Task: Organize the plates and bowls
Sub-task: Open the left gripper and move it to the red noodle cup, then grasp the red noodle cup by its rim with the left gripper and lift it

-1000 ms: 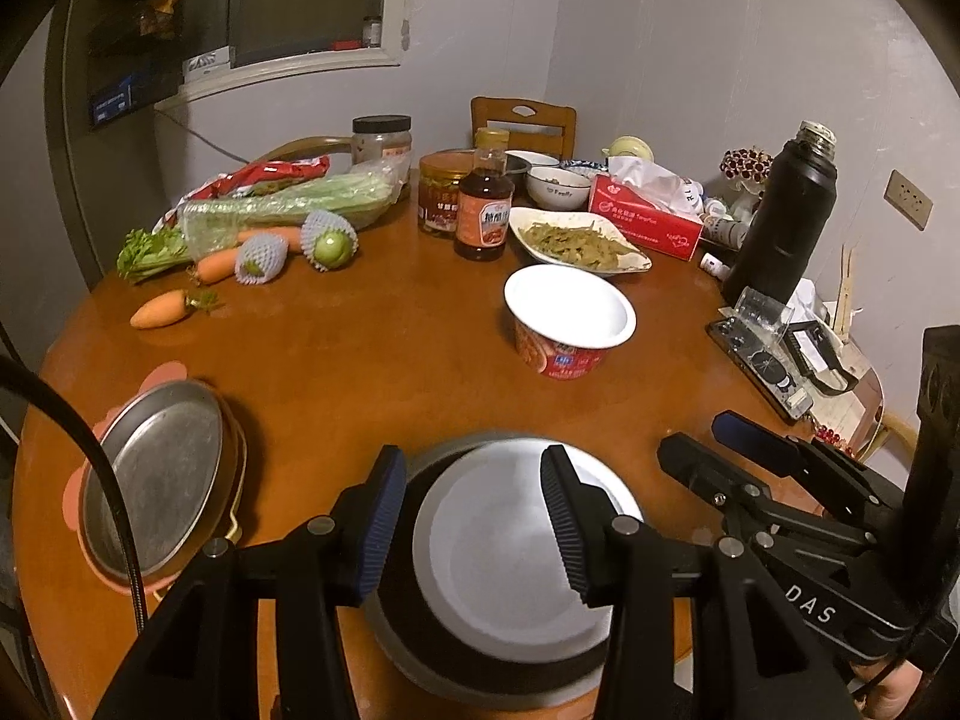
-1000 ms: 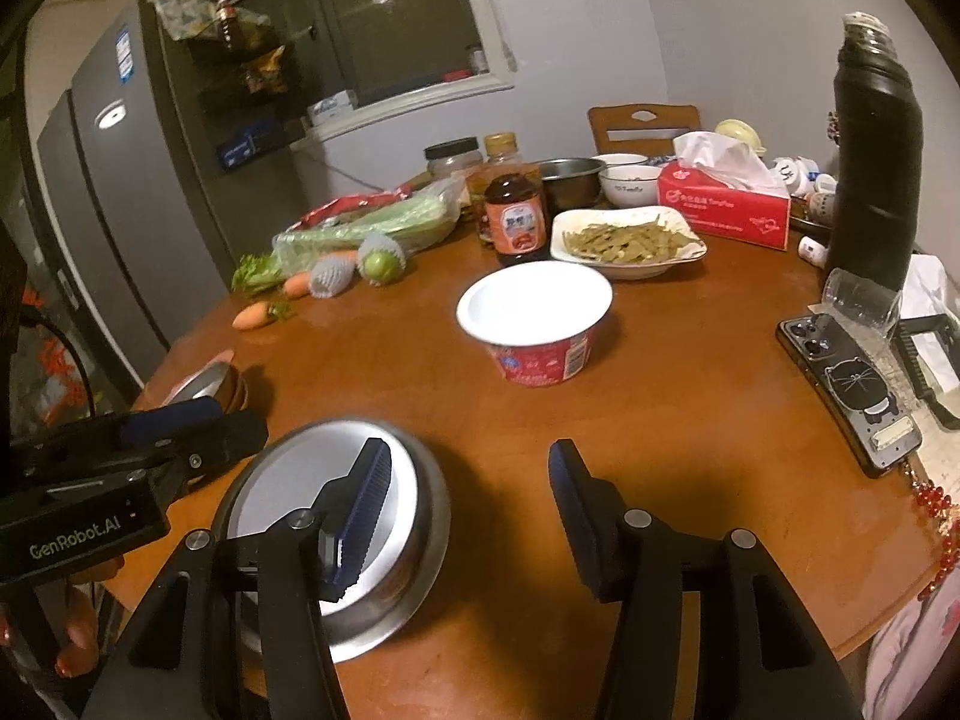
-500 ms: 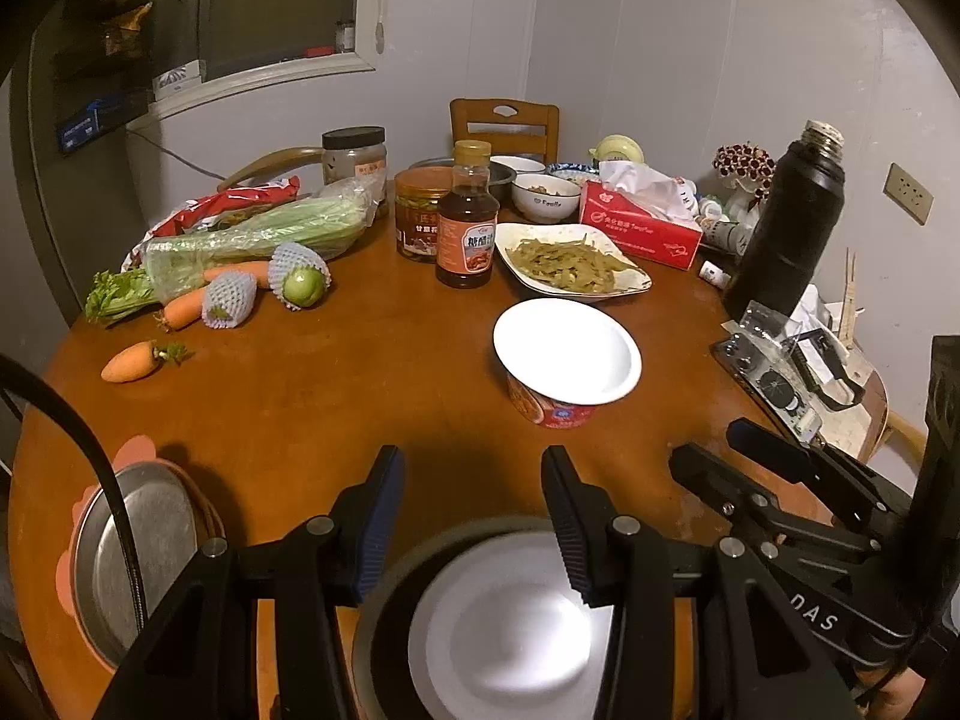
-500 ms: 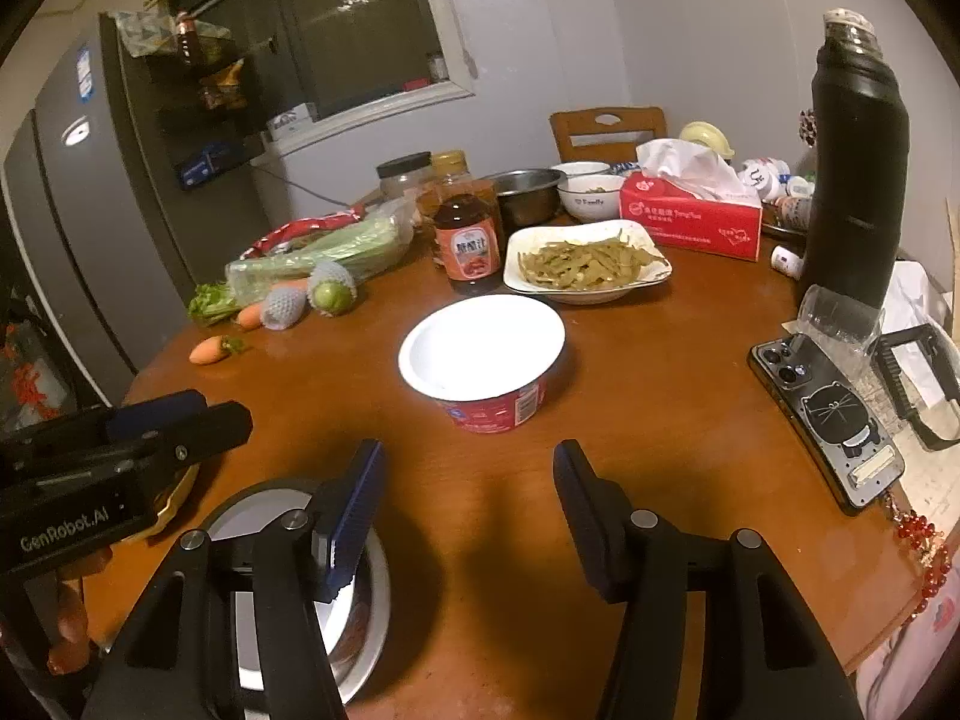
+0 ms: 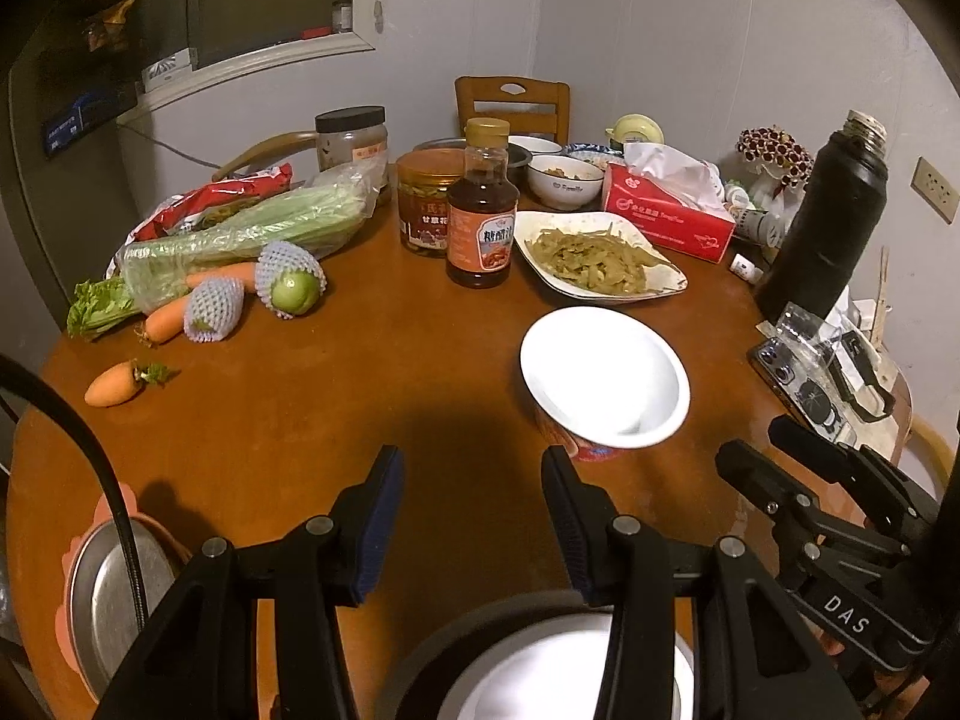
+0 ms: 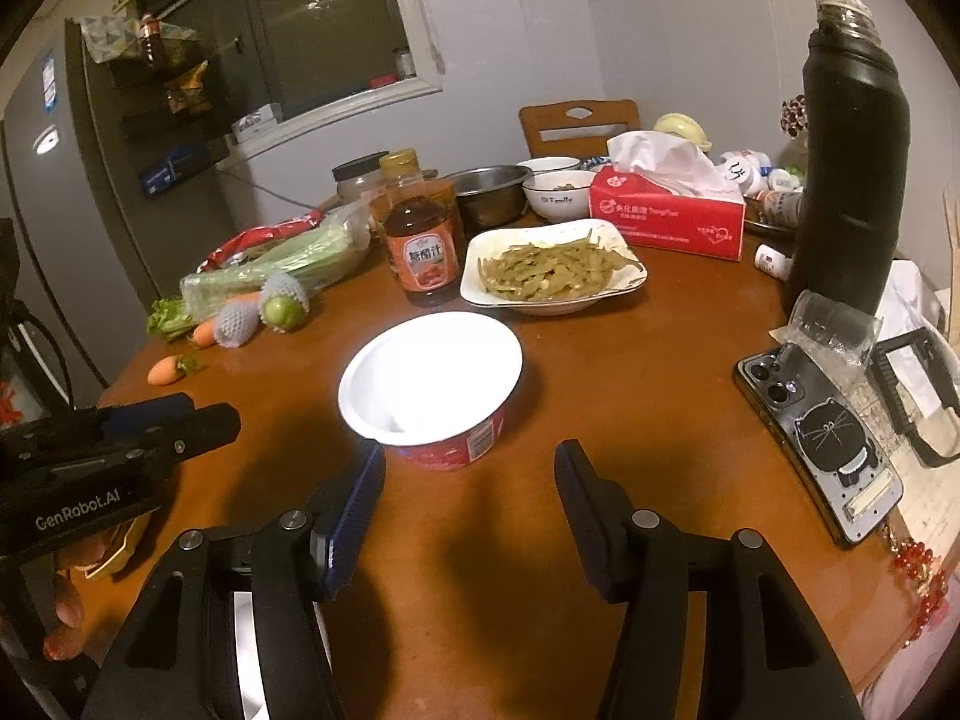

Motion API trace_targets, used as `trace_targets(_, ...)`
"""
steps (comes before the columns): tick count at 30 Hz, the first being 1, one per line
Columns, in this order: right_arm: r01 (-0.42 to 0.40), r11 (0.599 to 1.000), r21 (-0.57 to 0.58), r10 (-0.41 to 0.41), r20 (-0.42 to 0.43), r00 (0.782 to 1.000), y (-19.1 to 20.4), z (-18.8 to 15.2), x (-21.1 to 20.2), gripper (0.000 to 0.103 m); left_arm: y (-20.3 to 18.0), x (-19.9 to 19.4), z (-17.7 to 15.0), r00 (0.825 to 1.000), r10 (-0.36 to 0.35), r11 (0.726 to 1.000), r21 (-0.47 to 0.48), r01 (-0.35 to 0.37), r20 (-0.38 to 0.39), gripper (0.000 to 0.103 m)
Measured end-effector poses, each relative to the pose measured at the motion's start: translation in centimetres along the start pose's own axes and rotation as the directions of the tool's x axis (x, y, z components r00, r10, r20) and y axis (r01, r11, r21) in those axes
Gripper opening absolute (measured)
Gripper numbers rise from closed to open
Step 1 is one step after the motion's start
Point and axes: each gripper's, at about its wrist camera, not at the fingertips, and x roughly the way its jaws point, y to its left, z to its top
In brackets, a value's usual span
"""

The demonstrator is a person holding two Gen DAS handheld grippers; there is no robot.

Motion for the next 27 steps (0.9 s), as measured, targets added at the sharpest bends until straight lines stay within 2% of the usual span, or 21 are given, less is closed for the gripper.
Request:
trace_targets(14, 0.012, 1.000, 0.003, -0.012, -0.022, 1.000, -0.2, 2.7, 2.2, 0.061, -0.9, 2.9, 3.1, 0.998, -0.029, 0.999, 0.029, 0.030, -0.052, 0.047)
trace_targets(27, 0.015, 1.000, 0.006, -0.014, -0.105, 0.994, -1.4, 3.5, 6.5, 0.061, -1.7, 7.0, 4.5, 0.990, -0.036, 0.999, 0.033, 0.040, -0.133, 0.048)
